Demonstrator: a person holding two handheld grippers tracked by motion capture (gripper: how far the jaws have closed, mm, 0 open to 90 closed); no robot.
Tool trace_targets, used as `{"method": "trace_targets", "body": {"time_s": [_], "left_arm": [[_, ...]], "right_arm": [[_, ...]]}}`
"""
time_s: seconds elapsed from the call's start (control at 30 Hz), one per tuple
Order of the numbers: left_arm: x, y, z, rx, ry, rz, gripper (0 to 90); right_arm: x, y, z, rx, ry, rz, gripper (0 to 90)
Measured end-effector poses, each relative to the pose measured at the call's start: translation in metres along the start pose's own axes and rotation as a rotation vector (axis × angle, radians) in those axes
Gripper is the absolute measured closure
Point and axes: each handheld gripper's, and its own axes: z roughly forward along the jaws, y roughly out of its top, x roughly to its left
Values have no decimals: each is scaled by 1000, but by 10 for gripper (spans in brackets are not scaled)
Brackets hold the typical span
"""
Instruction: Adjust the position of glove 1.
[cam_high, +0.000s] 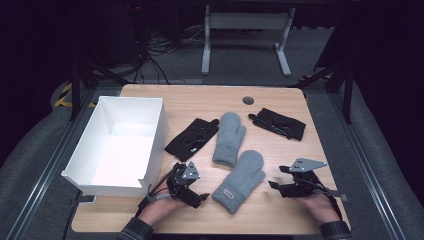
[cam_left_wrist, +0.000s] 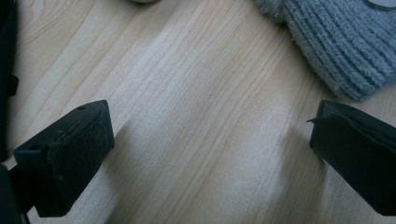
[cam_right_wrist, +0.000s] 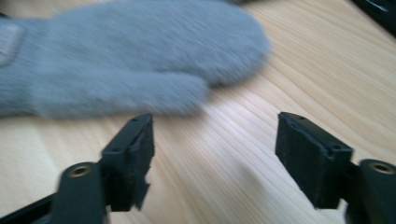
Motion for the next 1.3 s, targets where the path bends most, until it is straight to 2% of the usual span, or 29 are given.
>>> {"method": "trace_targets", "body": {"time_s": [0.1, 0.17, 0.23, 0.27, 0.3, 0.4, 0.47, 0.57, 0.73, 0.9, 0.93, 0.97, 1.0, 1.07, 1.13, 1.3], "left_arm": [[0, 0, -1, -3, -6, -1, 21], [0, 2, -4, 0, 4, -8, 101], [1, 5, -7, 8, 30, -27, 239], [1, 5, -7, 8, 30, -27, 308], [1, 7, -9, 16, 47, -35, 308], [-1, 13, -14, 20, 93, -46, 522], [1, 19, -18, 4, 96, -75, 680], [6, 29, -22, -30, 73, -110, 891], [9, 48, -20, -53, 54, -122, 900], [14, 71, -9, -59, 55, -102, 899], [16, 77, -5, -76, 51, -107, 899], [16, 77, -5, -76, 51, -107, 899], [20, 84, 1, -67, 48, -113, 899], [22, 89, 5, -77, 47, -118, 899], [25, 95, 11, -75, 27, -133, 899], [25, 107, 29, -91, 6, -134, 899]], "right_arm": [[-8, -10, 0, 9, -25, 32, 192], [-11, -15, 1, 11, -46, 45, 180], [-13, -18, 3, 21, -71, 44, 167], [-13, -18, 3, 21, -71, 44, 167], [-14, -19, 4, 27, -75, 46, 163], [-14, -20, 6, 16, -72, 51, 152], [-14, -20, 6, 16, -71, 55, 151], [-14, -20, 7, 17, -73, 55, 149], [-14, -20, 7, 17, -73, 56, 149], [-14, -20, 7, 17, -74, 57, 150], [-14, -20, 7, 17, -73, 57, 150], [-14, -20, 7, 17, -73, 57, 150], [-14, -20, 7, 18, -76, 57, 150], [-14, -20, 7, 18, -76, 58, 150], [-14, -20, 7, 18, -78, 59, 150], [-14, -20, 7, 18, -80, 60, 151]]}}
